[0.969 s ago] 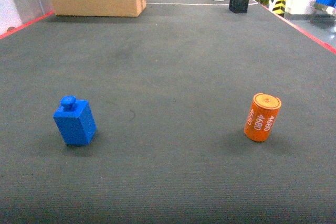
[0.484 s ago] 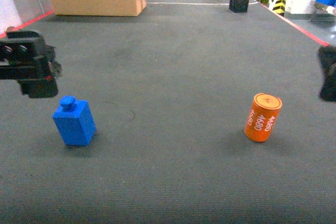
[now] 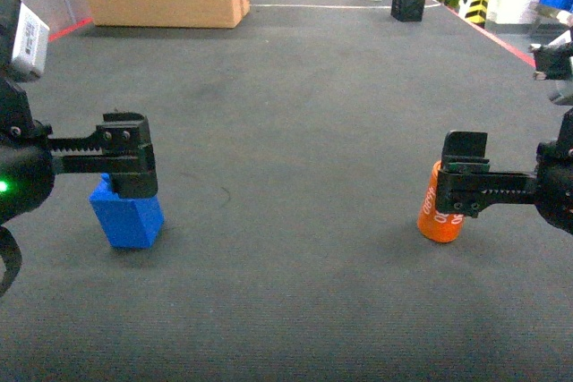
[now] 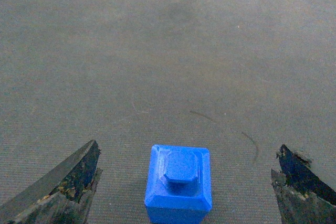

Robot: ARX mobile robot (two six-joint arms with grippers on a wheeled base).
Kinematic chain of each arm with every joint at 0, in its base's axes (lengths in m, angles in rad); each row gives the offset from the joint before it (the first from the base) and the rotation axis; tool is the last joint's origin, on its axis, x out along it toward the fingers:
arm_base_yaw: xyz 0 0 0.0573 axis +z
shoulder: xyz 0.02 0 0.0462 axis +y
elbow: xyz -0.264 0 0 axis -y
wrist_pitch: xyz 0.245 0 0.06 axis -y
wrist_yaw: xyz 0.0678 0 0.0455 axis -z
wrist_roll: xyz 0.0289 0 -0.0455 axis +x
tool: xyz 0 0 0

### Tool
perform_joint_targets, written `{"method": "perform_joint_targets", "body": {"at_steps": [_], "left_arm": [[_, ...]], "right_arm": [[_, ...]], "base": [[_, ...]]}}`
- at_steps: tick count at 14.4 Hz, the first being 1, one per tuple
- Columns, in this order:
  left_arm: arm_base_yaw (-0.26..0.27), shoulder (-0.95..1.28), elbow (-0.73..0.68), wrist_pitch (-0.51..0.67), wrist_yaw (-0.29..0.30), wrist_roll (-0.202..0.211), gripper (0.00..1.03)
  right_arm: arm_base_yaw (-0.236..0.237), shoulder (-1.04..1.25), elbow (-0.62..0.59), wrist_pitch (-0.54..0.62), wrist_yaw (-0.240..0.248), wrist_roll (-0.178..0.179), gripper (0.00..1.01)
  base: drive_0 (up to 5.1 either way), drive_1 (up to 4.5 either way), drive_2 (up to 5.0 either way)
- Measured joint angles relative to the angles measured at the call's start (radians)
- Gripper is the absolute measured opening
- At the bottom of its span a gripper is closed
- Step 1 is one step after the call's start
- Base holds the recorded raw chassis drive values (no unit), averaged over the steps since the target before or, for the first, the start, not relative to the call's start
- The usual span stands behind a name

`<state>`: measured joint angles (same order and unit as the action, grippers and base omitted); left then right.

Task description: Sort blue parts and orange caps into right shelf containers

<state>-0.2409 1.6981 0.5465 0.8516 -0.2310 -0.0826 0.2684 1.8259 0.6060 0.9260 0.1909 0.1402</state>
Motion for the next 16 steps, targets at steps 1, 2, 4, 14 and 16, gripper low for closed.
{"method": "perform_joint_targets", "body": {"at_steps": [1,2,4,14,16], "left_arm": [[0.000,0.023,0.006,0.006,0.004,0.000,0.98],[0.000,0.033,0.010,0.006,0.004,0.000,0.98],[0.001,0.056,0.020,0.015,0.005,0.000,0.98],[0.012,0.346,0.133,0.068,-0.017,-0.002,0.98],[0.014,0.348,0.146,0.037,-0.021,0.000,0.44]], "right_arm": [[0.000,0.019,0.019,-0.004,-0.003,0.000,0.98],[0.001,0.024,0.027,-0.006,-0.004,0.000,0.98],[0.003,0.040,0.046,-0.010,-0.006,0.000,0.98],[0.028,0.286,0.165,-0.026,0.050,0.055,0.98],[0.034,0.288,0.177,0.000,0.087,-0.002,0.46]], "base": [[0.0,0.00,0.0],[0.0,0.00,0.0],[0.0,0.00,0.0],[0.0,0.00,0.0],[0.0,0.00,0.0]]}}
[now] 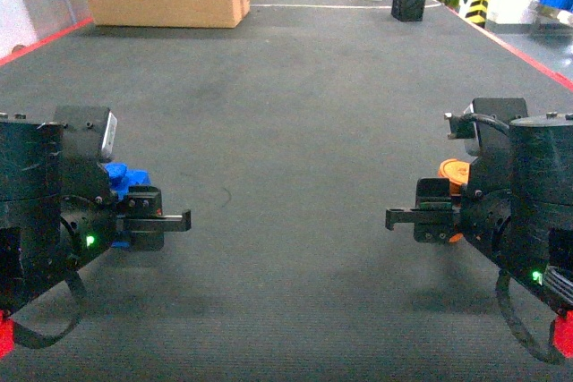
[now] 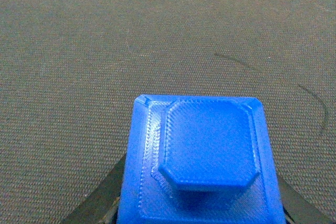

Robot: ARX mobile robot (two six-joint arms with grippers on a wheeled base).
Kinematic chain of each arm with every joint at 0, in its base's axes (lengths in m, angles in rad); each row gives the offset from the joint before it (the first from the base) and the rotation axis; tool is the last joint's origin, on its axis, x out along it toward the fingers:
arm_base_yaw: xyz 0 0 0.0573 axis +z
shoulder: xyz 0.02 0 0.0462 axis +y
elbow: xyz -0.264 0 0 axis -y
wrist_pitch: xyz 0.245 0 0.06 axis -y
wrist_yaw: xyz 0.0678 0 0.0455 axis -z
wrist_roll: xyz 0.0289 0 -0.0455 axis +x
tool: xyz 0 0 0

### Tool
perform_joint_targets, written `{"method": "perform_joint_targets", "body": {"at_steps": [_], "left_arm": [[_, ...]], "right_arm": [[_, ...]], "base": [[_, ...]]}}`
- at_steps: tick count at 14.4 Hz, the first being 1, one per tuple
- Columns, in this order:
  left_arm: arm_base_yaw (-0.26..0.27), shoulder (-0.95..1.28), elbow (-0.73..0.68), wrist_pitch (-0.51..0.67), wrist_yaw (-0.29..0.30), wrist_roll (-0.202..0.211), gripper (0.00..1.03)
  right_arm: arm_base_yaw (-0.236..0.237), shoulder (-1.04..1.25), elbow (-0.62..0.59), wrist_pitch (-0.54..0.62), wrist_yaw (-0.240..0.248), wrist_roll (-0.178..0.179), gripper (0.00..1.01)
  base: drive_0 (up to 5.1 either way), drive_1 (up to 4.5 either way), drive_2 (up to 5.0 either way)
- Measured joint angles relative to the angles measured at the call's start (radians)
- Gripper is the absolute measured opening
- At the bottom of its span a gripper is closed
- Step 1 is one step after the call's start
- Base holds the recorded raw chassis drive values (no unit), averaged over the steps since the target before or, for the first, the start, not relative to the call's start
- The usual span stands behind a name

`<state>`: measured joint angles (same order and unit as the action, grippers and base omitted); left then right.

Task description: Sort blue parts and orange caps into right shelf containers

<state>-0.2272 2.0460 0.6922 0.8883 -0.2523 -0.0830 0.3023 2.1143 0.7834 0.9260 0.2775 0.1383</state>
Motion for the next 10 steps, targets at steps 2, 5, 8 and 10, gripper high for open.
{"method": "perform_joint_targets", "body": {"at_steps": [2,5,8,10], "left_arm": [[0.010,-0.024,-0.029,0.013,0.029,-0.044,0.43],[0.022,-0.158,-0.139,0.144,0.010,-0.074,0.43],[0.073,-0.561,-0.327,0.139,-0.043,0.018,0.43],[0.128,-0.889,-0.420,-0.032,-0.069,0.061,0.43]], "right_arm": [[0.000,-0.010,-0.022,0.024,0.004,-0.001,0.46],[-0.017,-0.132,-0.137,0.100,0.015,-0.006,0.46],[-0.114,-0.540,-0.374,0.117,0.015,-0.061,0.46],[-0.178,-0.890,-0.514,-0.072,0.019,-0.112,0.46]], "base": [[0.0,0.00,0.0],[0.0,0.00,0.0],[0.0,0.00,0.0],[0.0,0.00,0.0]]}}
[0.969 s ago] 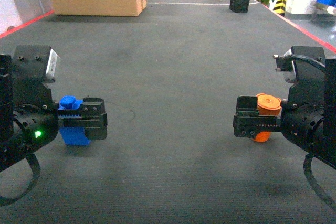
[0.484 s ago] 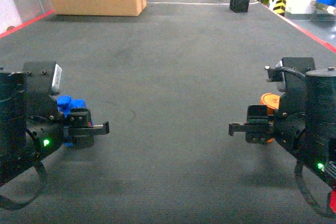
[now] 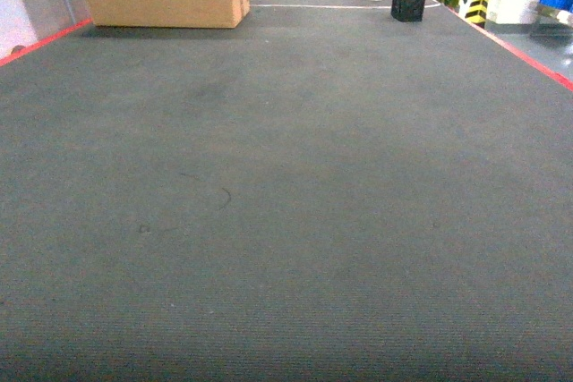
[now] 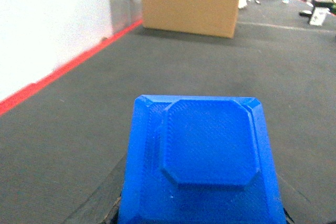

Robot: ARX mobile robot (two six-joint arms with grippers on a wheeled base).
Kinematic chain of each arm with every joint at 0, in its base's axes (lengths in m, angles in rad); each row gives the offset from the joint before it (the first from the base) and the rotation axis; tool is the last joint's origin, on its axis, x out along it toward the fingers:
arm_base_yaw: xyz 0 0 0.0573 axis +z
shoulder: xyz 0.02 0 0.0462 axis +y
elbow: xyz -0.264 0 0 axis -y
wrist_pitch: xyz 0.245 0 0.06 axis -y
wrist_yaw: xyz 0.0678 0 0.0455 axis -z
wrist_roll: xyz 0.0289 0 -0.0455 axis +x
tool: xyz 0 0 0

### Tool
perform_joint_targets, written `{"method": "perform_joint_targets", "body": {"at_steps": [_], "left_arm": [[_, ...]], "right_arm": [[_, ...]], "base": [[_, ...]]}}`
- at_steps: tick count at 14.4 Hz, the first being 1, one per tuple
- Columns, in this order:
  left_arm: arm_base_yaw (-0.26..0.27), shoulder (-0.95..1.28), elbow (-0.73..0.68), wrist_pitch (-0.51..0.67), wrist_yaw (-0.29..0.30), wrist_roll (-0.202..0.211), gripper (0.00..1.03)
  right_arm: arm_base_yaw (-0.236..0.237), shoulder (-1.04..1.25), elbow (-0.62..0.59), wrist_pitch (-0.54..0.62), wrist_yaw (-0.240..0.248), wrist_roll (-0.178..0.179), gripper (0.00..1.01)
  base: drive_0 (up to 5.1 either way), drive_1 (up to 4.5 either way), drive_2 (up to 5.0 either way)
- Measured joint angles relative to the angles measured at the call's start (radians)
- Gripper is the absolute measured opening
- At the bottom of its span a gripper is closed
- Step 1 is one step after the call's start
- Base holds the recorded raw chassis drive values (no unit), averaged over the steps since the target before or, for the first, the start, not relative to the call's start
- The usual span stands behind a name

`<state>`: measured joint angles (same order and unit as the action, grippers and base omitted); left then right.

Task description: Sort blue parts and orange caps into right shelf containers

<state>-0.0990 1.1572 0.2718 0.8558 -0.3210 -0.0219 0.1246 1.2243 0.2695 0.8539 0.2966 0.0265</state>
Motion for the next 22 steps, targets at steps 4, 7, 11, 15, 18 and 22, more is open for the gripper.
{"method": "perform_joint_targets", "body": {"at_steps": [4,7,11,15,18,22], "left_arm": [[0.030,-0.654,-0.009,-0.389,-0.023,0.031,0.43],[0.029,-0.668,-0.006,-0.395,-0.023,0.031,0.43],[0.101,-0.734,0.001,-0.705,0.283,0.026,0.43],[0.097,-0.803,-0.092,-0.694,0.321,0.026,0.43],[0.097,-0.856,-0.142,-0.691,0.320,0.026,0.43],[0.097,-0.941,-0.204,-0.715,0.321,0.026,0.43]], "right_arm": [[-0.072,-0.767,-0.011,-0.460,-0.012,-0.026,0.46],[-0.072,-0.805,-0.011,-0.474,-0.015,-0.023,0.46],[-0.125,-0.859,-0.005,-0.756,-0.281,-0.024,0.45],[-0.125,-0.923,-0.093,-0.739,-0.297,-0.024,0.45],[-0.125,-0.970,-0.142,-0.734,-0.297,-0.024,0.45],[-0.125,-1.131,-0.204,-0.867,-0.297,-0.024,0.45]], "base": [[0.0,0.00,0.0],[0.0,0.00,0.0],[0.0,0.00,0.0],[0.0,0.00,0.0],[0.0,0.00,0.0],[0.0,0.00,0.0]]}}
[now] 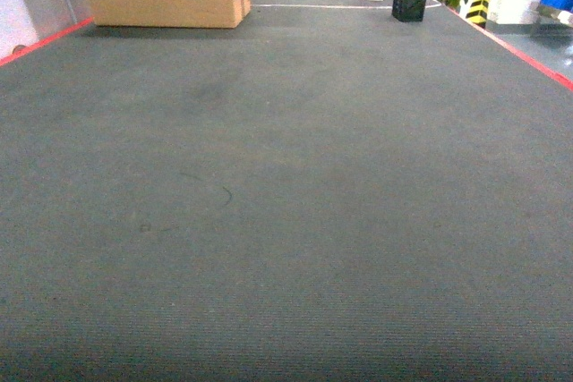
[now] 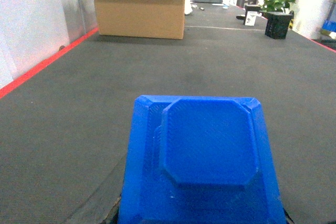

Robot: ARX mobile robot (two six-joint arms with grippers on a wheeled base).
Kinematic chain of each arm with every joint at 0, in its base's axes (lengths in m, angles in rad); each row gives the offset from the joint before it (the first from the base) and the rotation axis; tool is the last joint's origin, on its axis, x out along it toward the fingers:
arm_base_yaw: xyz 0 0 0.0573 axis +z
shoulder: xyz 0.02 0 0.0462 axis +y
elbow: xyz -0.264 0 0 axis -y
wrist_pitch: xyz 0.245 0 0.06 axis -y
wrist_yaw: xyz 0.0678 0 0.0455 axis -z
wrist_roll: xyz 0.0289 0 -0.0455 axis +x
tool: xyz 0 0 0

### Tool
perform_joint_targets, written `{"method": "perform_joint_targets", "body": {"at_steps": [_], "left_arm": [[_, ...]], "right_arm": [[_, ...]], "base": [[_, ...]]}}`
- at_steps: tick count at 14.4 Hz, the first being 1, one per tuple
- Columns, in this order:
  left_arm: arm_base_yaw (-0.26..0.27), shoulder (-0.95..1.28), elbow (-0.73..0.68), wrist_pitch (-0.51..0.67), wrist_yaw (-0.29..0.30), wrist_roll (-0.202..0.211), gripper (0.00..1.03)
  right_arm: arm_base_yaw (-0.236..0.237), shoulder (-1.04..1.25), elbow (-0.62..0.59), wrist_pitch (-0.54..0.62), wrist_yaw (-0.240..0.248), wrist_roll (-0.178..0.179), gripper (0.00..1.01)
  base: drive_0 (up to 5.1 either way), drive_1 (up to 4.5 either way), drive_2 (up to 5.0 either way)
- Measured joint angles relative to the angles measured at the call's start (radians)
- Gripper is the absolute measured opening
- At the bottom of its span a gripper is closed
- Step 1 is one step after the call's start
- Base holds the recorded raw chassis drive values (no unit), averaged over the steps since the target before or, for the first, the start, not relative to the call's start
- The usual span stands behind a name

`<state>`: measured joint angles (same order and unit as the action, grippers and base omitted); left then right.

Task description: Sort blue parts and orange caps into right shelf containers

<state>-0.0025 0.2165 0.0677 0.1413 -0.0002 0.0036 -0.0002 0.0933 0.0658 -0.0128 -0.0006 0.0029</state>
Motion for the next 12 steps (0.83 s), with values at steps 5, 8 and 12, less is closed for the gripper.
{"method": "perform_joint_targets", "body": {"at_steps": [5,8,12], "left_arm": [[0.000,-0.187,-0.033,-0.140,-0.001,0.000,0.43],[0.000,-0.206,-0.058,-0.145,0.000,-0.001,0.43],[0.000,-0.206,-0.058,-0.148,0.000,0.000,0.43]], "right_arm": [[0.000,-0.062,-0.031,0.011,0.000,0.000,0.45],[0.000,-0.089,-0.052,0.013,0.000,0.000,0.45],[0.000,-0.088,-0.052,0.006,0.000,0.000,0.45]], "base": [[0.0,0.00,0.0],[0.0,0.00,0.0],[0.0,0.00,0.0]]}}
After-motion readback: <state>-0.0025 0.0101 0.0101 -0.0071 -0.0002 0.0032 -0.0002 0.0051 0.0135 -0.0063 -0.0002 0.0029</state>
